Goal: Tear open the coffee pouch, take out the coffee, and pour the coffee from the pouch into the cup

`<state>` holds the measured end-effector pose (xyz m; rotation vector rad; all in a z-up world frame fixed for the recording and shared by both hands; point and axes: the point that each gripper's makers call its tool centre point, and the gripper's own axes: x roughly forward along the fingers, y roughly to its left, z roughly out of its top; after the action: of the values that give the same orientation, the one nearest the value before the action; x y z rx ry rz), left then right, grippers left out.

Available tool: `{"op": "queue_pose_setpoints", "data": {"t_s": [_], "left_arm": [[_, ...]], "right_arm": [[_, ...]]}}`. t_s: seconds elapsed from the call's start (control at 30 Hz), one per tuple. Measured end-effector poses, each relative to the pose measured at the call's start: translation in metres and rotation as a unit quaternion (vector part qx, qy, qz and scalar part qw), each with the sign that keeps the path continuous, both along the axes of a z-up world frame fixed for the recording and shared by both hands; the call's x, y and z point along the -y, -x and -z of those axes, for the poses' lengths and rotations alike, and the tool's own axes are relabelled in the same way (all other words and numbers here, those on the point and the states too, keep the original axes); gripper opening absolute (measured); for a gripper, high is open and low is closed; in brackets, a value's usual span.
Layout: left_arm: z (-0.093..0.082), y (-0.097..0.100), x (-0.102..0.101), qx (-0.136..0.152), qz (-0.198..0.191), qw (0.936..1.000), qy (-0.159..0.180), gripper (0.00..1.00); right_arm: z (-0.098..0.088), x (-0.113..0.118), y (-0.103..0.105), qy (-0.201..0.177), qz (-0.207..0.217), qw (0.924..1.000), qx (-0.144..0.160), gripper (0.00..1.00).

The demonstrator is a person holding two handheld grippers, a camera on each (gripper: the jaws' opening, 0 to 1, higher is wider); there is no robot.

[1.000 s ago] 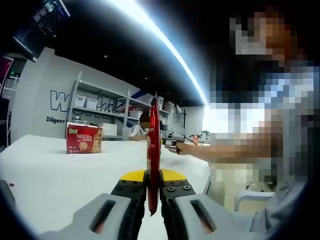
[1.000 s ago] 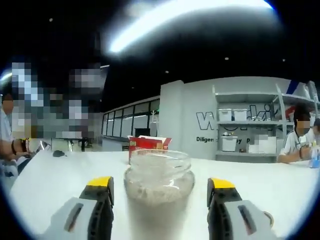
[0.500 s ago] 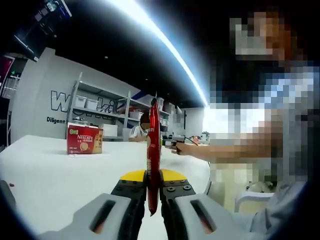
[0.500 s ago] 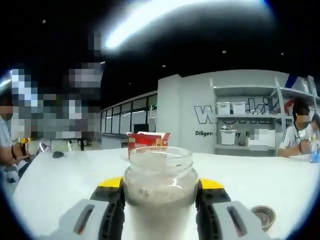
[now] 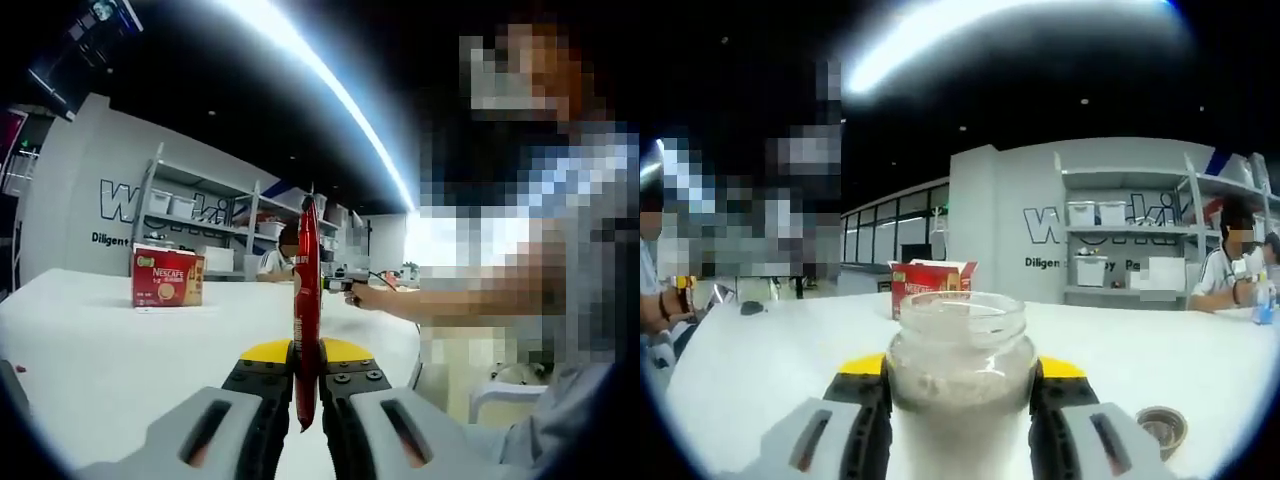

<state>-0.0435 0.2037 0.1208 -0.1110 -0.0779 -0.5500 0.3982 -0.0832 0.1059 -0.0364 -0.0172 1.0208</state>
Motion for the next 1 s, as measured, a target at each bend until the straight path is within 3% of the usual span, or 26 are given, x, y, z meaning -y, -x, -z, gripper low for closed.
{"op": "queue_pose_setpoints", "data": {"t_s": [0.43,1.0], "left_arm": [[-0.003,0.0,0.007,0.004,0.006,1.0,-0.001,0.12],[-0.015,-0.002,0.014,0.014,0.004,0.9999,-0.001,0.12]], "right_arm": [[-0.002,-0.005,0.013,-0.008,0.028,0.9996,0.002,0.53],[-0.002,-0.017,0.028,-0.008,0.015,0.9999,0.002,0.53]]}}
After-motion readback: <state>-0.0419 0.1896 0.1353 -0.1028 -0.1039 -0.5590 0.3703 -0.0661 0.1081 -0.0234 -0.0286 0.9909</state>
